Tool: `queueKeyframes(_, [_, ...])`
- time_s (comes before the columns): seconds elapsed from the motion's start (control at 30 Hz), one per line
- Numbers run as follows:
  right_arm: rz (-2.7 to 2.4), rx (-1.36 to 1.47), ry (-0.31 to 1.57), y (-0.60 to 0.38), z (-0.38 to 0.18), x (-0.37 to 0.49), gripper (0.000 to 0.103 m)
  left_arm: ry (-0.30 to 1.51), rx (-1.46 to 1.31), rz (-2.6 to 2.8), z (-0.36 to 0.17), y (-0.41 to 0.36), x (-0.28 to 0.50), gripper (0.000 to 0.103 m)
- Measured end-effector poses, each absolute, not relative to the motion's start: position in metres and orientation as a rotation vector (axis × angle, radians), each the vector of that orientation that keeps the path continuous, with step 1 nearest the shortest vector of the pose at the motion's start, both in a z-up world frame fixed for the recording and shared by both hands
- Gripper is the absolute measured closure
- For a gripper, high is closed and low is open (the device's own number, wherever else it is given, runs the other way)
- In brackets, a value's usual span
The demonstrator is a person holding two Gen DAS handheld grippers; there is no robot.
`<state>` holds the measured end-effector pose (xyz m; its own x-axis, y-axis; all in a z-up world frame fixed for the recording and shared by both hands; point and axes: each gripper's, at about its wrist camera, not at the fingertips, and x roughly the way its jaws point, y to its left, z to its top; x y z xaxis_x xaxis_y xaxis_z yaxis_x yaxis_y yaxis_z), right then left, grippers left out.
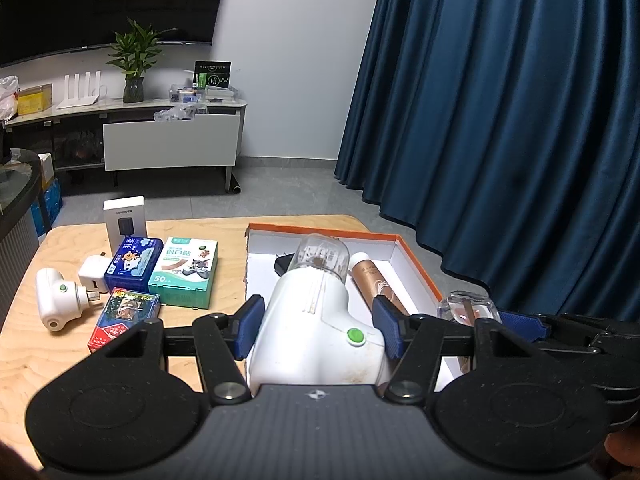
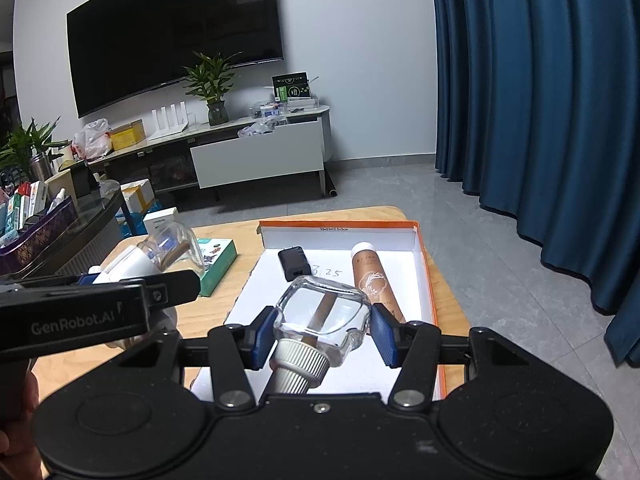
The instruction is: Organize rigid objects
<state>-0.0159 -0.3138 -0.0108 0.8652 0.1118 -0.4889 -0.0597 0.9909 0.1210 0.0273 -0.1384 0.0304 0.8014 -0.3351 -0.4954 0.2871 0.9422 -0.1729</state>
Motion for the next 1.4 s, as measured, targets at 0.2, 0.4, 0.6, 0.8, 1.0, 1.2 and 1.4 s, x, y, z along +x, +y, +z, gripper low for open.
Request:
queueKeyframes(0.2, [0.091,0.102,0.521,-0.315,-0.011,-0.013,0.041,0.552,-0.092,-0.332,0.029,-0.138,0.028,0.042])
queueKeyframes(0.4, [0.087,0.106,0.528,-0.316,-0.016,-0.011,0.041,0.557,-0.088,-0.332,0.028,-0.138,0.029,0.042])
queueKeyframes(0.6, [0.085,0.112,0.539,-0.319,-0.019,-0.007,0.041,0.569,-0.084,-0.332,0.024,-0.139,0.032,0.042])
queueKeyframes(0.8, [0.08,0.116,0.564,-0.328,-0.02,0.007,0.041,0.589,-0.07,-0.334,0.017,-0.142,0.039,0.042])
queueKeyframes(1.0, [0.082,0.114,0.591,-0.335,-0.023,0.025,0.041,0.611,-0.057,-0.343,0.009,-0.147,0.051,0.042])
queueKeyframes(1.2, [0.078,0.109,0.617,-0.34,-0.028,0.045,0.041,0.625,-0.046,-0.359,0.002,-0.153,0.064,0.042])
queueKeyframes(1.4, [0.066,0.1,0.633,-0.345,-0.032,0.062,0.041,0.633,-0.035,-0.372,-0.002,-0.161,0.078,0.042])
